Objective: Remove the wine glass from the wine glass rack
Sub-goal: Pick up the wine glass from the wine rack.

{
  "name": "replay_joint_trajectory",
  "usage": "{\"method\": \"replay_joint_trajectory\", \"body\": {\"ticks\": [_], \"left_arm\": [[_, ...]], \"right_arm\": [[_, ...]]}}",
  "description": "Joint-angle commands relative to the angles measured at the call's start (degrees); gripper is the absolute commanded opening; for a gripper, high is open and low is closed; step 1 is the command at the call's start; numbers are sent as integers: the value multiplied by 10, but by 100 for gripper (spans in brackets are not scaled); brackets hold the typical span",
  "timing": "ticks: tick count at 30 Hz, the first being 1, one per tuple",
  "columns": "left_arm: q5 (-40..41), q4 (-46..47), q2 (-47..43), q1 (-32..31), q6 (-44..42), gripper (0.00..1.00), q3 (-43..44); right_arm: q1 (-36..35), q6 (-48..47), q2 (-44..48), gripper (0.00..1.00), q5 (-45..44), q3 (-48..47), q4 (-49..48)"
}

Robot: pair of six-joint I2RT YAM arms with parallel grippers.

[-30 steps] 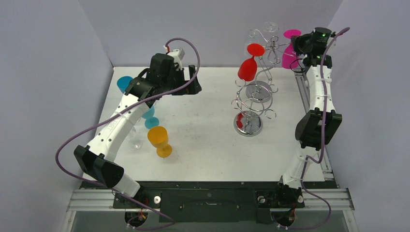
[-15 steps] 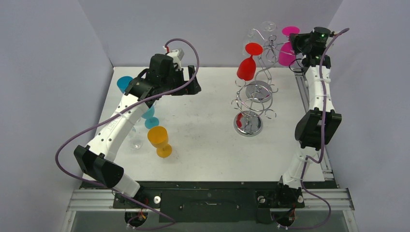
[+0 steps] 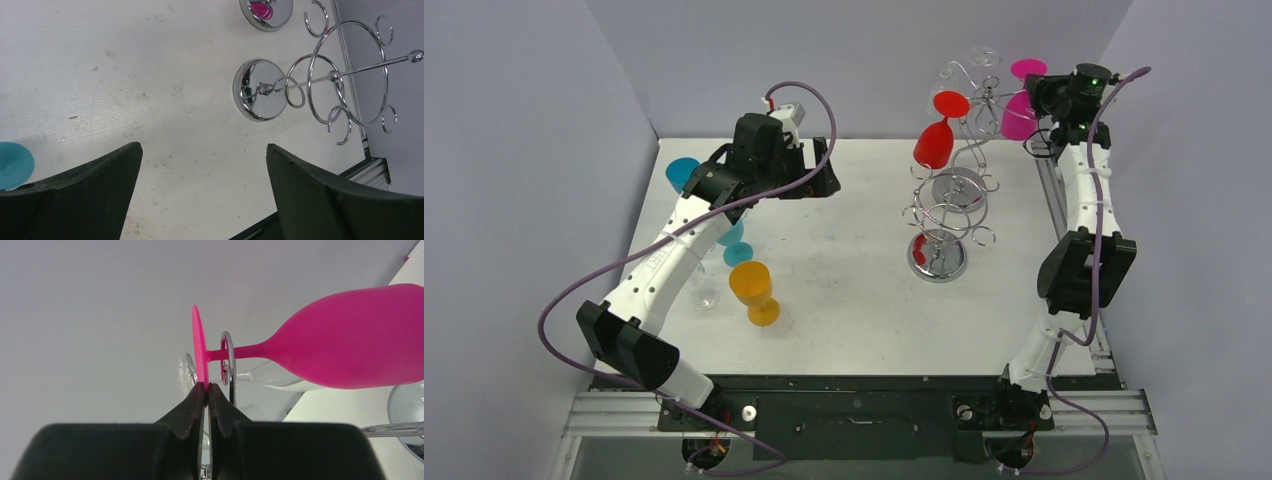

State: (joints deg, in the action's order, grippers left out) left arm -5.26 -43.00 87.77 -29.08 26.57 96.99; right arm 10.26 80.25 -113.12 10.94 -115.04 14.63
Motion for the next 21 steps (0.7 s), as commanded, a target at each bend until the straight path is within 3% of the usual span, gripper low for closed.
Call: {"method": "replay_joint_trajectory", "body": {"ticks": [1, 21], "left_arm": [[-8, 31, -22, 3, 4, 93, 1], [-7, 29, -24, 3, 4, 93, 4]], "right_arm": [[-1, 6, 42, 0, 22, 20, -31], [11, 27, 30, 0, 69, 36, -125]]}}
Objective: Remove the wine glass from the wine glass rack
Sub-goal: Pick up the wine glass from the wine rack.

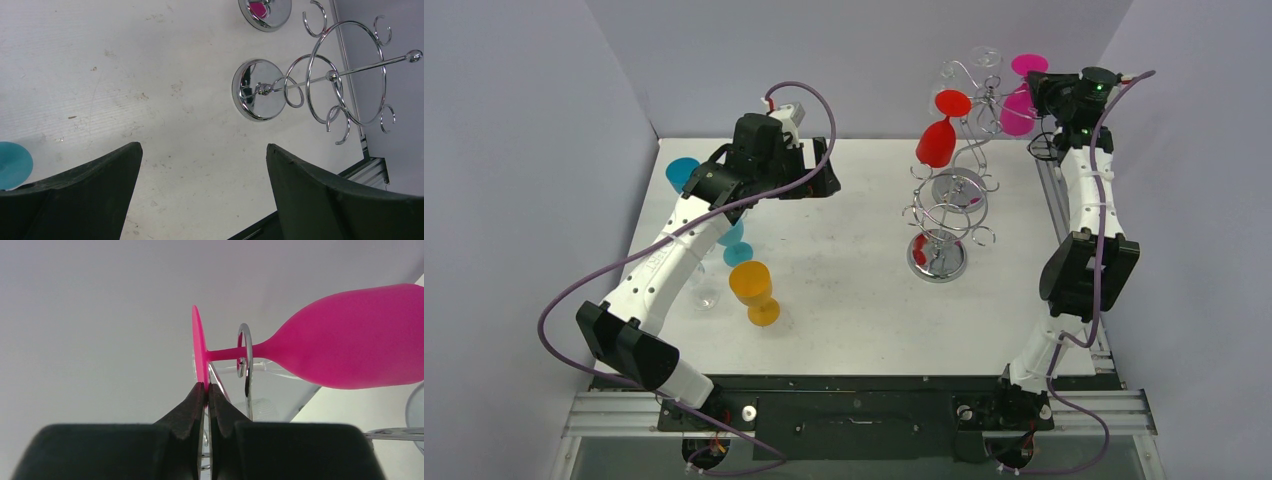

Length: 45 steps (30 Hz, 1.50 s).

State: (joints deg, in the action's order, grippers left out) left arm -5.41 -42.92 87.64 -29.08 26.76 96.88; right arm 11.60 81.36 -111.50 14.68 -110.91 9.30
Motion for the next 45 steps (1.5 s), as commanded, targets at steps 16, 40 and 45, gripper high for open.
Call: {"method": "replay_joint_trajectory", "body": {"ticks": [16, 40, 45], "left_arm": [[-4, 20, -18, 3, 0, 93, 17], [-5, 25, -18, 3, -1, 93, 8], [-6, 28, -18, 3, 0, 93, 6]], "right_arm": [[-3, 20, 12, 0, 42, -6, -88], [11, 27, 39, 0, 13, 27, -81], [13, 34, 44, 0, 4, 31, -85]]}}
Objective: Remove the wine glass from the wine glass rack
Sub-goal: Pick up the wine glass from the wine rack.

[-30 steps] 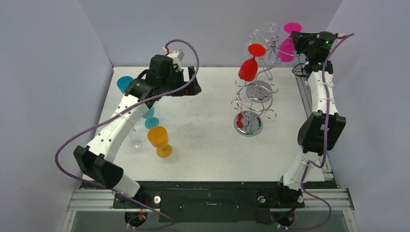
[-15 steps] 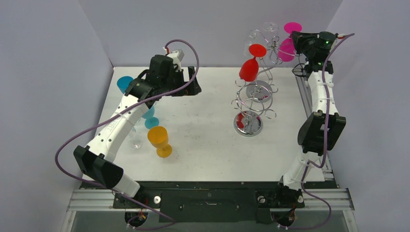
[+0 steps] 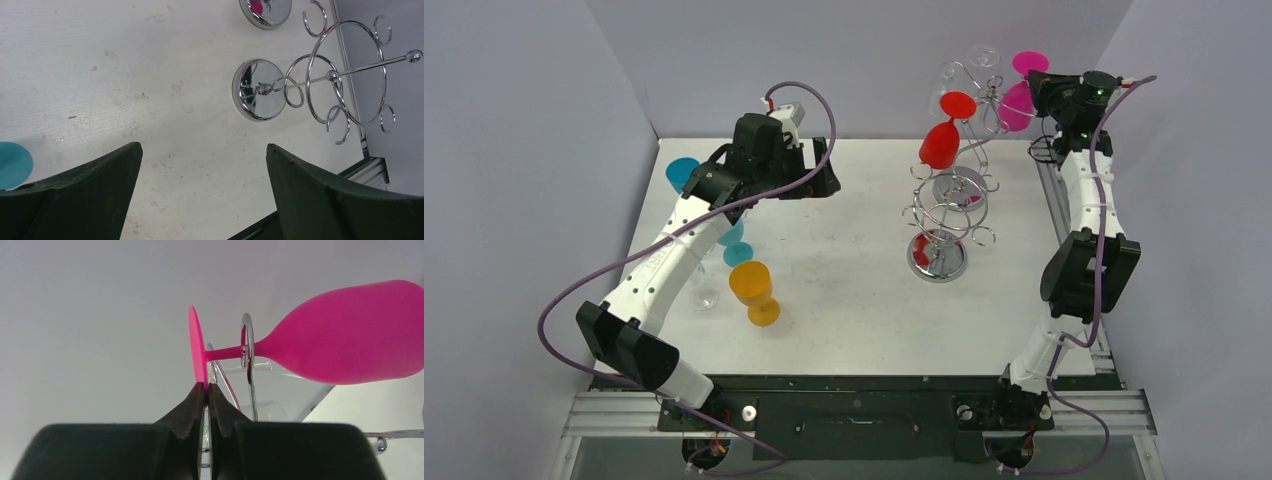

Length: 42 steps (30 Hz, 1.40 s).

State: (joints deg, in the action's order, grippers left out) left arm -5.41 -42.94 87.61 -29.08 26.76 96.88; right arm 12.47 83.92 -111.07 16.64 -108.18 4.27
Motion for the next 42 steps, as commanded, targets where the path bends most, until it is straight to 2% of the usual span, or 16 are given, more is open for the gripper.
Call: {"method": "replay_joint_trajectory", "body": {"ticks": [1, 16, 42], "left_arm": [[-6, 28, -17, 3, 0, 93, 5], [-9, 33, -17, 6, 0, 93, 2], [-27, 51, -24, 22, 3, 93, -23]], "right_arm": [[5, 9, 41, 0, -19, 3, -33], [6, 16, 54, 0, -63, -15, -7], [8, 11, 39, 0, -75, -70, 24]]}}
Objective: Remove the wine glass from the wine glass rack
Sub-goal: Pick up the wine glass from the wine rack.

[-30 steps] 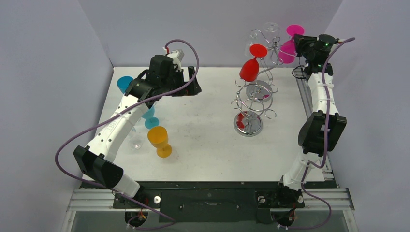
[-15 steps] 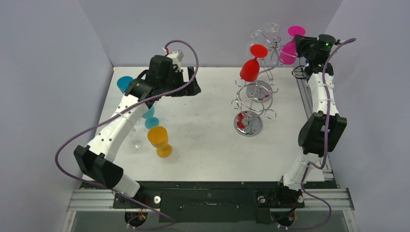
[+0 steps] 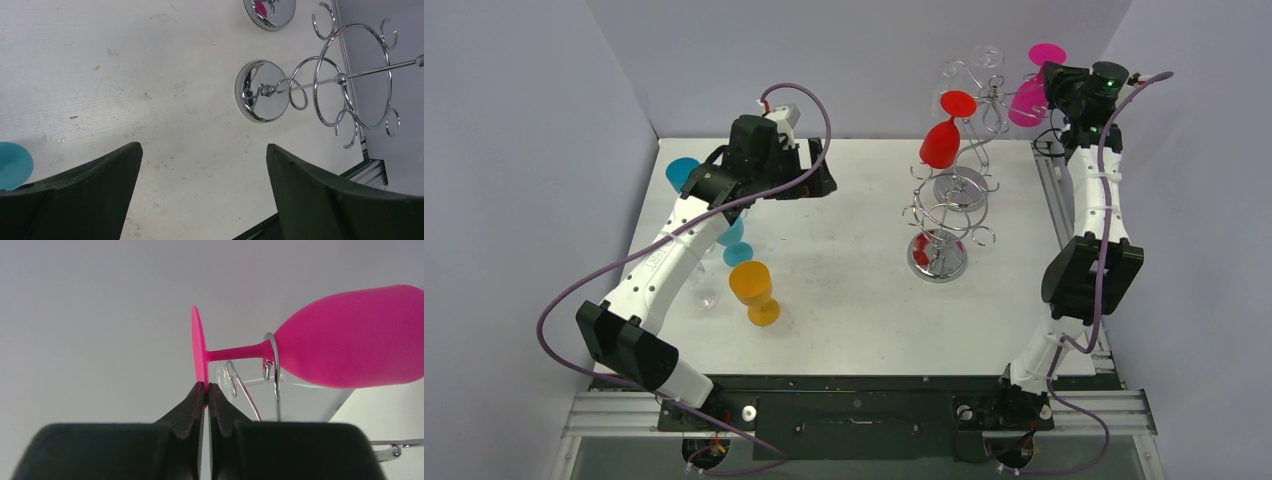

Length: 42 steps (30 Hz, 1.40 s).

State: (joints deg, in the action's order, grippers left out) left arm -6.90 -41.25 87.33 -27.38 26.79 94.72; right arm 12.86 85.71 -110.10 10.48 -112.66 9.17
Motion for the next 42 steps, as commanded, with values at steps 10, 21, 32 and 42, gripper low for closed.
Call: {"method": "replay_joint_trajectory", "body": {"ticks": [10, 21, 32, 42], "left_arm": [[-18, 39, -20, 7, 4, 93, -5], [-21, 43, -23, 9, 5, 93, -10], [-23, 45, -24, 10, 6, 93, -12], [-21, 42, -28, 10, 6, 93, -12]], "right_arm": [[4, -6, 48, 0, 0, 11, -28], [3, -8, 71, 0, 13, 54, -33], [-2, -3, 76, 0, 37, 65, -31], [-14, -7, 55, 0, 61, 38, -23]]}}
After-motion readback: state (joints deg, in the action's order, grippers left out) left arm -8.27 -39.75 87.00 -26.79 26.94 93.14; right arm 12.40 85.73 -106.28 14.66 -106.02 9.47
